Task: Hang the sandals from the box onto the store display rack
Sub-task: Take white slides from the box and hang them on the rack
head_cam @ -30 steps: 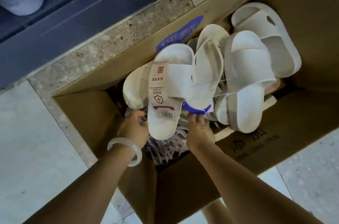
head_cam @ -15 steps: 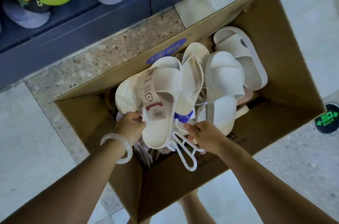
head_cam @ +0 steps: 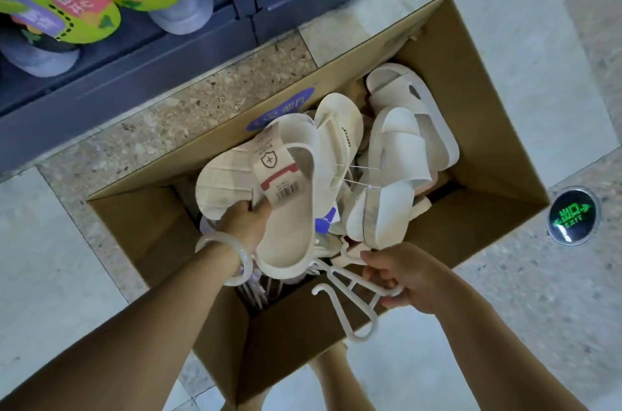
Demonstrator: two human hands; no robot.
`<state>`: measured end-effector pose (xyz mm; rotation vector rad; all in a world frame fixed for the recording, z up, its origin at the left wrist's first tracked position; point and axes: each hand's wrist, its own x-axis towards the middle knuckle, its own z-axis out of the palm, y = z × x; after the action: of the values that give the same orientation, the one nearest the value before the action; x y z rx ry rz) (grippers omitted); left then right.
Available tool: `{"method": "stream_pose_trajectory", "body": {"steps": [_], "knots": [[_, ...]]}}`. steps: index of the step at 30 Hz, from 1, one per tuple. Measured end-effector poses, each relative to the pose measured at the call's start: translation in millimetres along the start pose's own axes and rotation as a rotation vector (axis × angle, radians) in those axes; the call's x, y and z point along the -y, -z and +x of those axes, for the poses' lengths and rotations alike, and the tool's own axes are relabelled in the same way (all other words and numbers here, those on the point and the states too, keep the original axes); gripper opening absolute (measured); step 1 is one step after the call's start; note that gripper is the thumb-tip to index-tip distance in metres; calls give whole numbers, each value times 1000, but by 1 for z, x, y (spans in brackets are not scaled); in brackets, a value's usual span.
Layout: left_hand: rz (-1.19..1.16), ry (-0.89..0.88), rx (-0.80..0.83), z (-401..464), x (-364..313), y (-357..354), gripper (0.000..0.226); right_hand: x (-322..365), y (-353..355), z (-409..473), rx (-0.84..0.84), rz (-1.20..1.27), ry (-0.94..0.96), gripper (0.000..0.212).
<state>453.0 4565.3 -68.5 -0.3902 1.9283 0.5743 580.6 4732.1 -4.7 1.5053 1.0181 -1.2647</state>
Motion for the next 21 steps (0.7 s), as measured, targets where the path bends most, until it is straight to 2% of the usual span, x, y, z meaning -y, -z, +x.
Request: {"method": "stream_pose_trajectory", "body": {"steps": [3, 10, 13, 17, 21], "knots": [[132, -25, -88, 3, -7, 6, 54, 4, 9, 8, 5, 16, -20, 19], [194, -22, -82, 7, -9, 17, 49, 0, -16, 15, -91, 247, -23, 22], [184, -60, -99, 6, -11, 16, 41, -17, -34, 17, 4, 196, -70, 25], [204, -12, -72, 5, -11, 16, 46, -24, -46, 29, 98, 161, -130, 23], [192, -68, -139, 7, -10, 12, 49, -2, -51, 47, 78, 36, -15, 28]]}}
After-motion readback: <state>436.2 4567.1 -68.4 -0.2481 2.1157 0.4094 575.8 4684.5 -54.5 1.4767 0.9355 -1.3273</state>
